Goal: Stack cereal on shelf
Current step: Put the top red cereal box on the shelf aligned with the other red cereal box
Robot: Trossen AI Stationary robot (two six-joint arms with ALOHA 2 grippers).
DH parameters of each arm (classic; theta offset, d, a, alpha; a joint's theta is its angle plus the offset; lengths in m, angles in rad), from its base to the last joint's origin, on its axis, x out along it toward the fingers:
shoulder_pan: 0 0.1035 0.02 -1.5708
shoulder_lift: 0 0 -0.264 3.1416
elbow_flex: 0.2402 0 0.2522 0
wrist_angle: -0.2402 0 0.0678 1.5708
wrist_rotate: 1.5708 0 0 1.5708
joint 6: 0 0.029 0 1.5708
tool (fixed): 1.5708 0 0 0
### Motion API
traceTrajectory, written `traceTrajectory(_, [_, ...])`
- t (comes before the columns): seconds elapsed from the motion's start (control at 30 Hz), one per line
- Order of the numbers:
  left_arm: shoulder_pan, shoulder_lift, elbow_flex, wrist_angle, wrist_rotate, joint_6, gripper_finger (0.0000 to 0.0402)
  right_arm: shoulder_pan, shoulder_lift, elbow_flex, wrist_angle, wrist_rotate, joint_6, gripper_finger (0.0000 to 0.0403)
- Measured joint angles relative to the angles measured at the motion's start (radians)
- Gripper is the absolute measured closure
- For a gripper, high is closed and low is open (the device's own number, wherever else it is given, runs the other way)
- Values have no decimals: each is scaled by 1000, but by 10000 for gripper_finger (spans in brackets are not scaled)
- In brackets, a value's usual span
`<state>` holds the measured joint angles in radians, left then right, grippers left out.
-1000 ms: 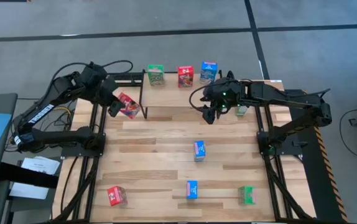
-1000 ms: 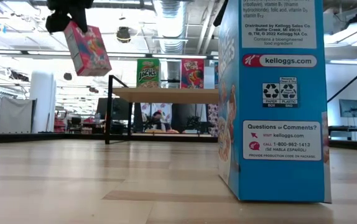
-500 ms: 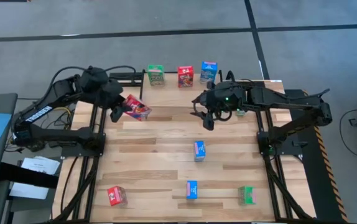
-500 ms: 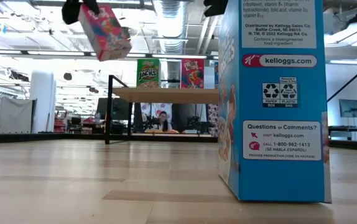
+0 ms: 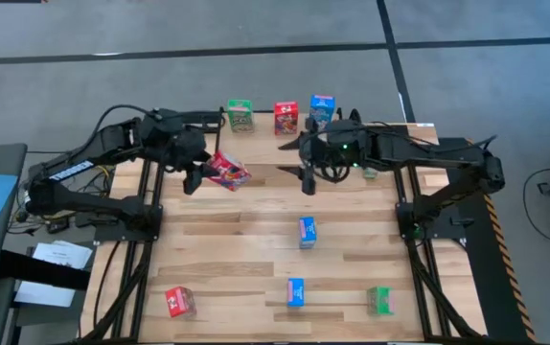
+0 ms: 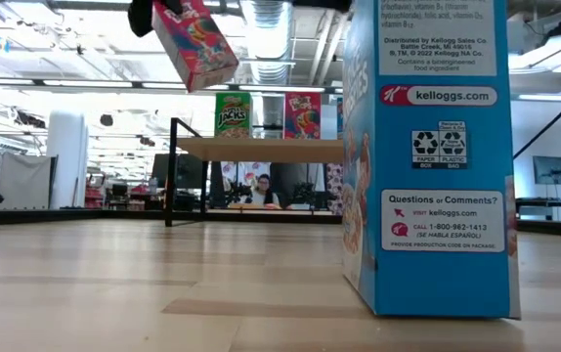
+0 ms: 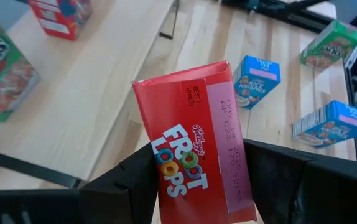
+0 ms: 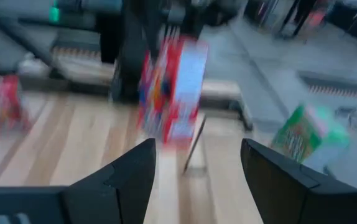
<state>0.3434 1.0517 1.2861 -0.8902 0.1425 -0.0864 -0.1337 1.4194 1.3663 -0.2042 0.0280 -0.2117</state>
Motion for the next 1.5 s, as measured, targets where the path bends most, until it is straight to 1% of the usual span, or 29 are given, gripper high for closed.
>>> traceTrajectory(0.13, [-22, 40, 0, 7, 1, 11, 212, 0, 33, 2, 92, 0, -7, 142])
traceTrajectory(0.23, [-37, 66, 0, 16, 0, 41, 212, 4, 63, 1, 129, -1, -11, 142])
traceTrajectory(0.33, [-51, 84, 0, 28, 0, 46, 212, 5, 75, 1, 133, -3, -50, 142])
traceTrajectory(0.6, [-65, 96, 0, 40, 1, 46, 212, 19, 75, 1, 106, -6, -52, 140])
traceTrajectory(0.7, [-67, 96, 0, 53, -1, 57, 212, 26, 75, 1, 72, -17, -52, 127])
traceTrajectory(0.83, [-83, 96, 0, 54, -8, 122, 212, 35, 75, 1, 41, -34, -51, 93])
traceTrajectory(0.9, [-99, 96, 0, 55, -19, 164, 212, 43, 75, 1, 62, -35, -49, 82])
traceTrajectory(0.97, [-111, 96, 0, 57, -32, 201, 212, 52, 75, 1, 90, -58, -49, 76])
traceTrajectory(1.17, [-156, 96, 0, 86, -56, 280, 212, 63, 75, 1, 121, -103, -47, 72])
traceTrajectory(1.27, [-176, 96, 0, 101, -99, 304, 212, 65, 101, 4, 154, -102, -4, 72])
traceTrajectory(1.33, [-188, 96, 0, 104, -119, 318, 212, 67, 111, -2, 135, -102, 17, 72])
traceTrajectory(1.37, [-192, 96, 0, 105, -128, 319, 212, 68, 123, 0, 159, -103, 18, 72])
traceTrajectory(1.5, [-202, 96, 0, 128, -136, 319, 212, 69, 145, 0, 166, -100, 27, 71])
